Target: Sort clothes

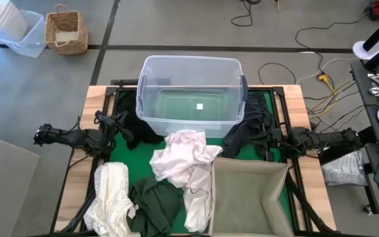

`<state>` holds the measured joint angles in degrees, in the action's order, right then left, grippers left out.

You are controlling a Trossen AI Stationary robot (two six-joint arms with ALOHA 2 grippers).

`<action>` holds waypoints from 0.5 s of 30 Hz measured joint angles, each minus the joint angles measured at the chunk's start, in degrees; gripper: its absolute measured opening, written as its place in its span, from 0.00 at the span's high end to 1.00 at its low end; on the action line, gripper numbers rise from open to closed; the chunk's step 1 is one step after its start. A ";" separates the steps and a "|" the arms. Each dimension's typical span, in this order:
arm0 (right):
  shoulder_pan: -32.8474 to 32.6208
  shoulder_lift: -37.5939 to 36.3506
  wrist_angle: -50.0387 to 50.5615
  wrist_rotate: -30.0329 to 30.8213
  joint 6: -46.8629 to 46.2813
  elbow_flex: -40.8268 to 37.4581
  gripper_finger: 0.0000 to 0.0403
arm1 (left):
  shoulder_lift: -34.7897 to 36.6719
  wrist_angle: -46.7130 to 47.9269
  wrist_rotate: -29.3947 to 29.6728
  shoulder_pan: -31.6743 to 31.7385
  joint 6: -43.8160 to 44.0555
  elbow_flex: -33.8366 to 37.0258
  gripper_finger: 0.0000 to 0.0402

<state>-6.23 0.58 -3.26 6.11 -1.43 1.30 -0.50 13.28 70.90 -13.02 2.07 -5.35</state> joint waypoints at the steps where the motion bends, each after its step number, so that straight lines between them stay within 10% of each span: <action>1: 0.00 0.00 -0.01 0.02 0.32 0.00 0.96 | -0.01 0.02 0.01 0.02 0.00 -0.01 1.00; 15: -0.01 0.00 0.01 0.02 -1.49 0.00 0.96 | -0.01 0.02 0.01 0.00 -0.02 -0.01 1.00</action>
<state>-6.24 0.58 -3.25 6.13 -2.92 1.30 -0.51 13.30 70.91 -13.02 2.04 -5.37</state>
